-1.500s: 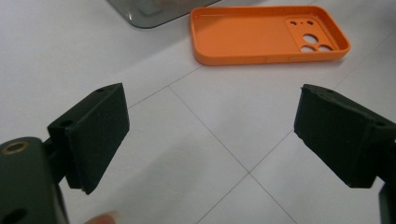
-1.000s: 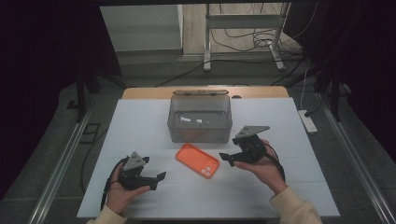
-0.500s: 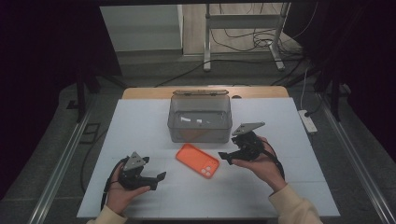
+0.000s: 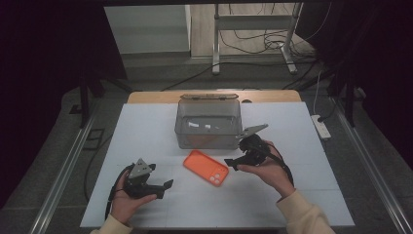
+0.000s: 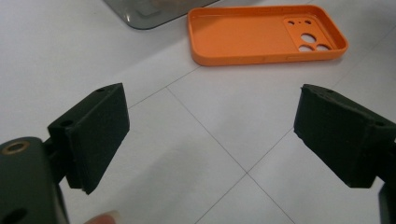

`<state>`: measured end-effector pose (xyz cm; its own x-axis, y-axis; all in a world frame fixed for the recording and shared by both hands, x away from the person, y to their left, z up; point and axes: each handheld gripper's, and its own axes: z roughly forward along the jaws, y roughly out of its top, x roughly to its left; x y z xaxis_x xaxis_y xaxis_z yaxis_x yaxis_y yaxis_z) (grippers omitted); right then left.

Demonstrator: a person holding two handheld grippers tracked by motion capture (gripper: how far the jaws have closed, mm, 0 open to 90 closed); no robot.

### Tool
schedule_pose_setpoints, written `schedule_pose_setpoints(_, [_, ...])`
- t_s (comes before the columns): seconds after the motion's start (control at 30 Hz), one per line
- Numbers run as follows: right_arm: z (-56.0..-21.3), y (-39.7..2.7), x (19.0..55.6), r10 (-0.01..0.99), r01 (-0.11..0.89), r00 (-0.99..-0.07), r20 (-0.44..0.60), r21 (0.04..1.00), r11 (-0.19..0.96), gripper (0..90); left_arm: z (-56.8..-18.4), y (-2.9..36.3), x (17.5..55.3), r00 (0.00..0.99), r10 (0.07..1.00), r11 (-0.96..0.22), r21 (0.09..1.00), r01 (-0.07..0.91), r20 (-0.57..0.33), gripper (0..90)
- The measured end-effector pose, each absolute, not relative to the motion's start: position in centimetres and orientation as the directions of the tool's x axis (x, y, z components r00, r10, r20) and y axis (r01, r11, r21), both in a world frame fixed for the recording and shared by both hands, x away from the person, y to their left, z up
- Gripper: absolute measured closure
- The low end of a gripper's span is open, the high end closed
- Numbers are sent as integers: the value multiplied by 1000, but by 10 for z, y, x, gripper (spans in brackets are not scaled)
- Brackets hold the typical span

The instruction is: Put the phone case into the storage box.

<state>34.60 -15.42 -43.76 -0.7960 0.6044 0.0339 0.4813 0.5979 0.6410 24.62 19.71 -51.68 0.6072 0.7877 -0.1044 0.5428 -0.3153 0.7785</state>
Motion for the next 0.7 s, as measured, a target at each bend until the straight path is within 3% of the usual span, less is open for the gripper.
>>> schedule_pose_setpoints(0.7, [-442, -128, 360, 574, 491, -817, 50, 582, 648, 232, -517, 196, 246, 610, 786, -322, 776, 543, -101, 107])
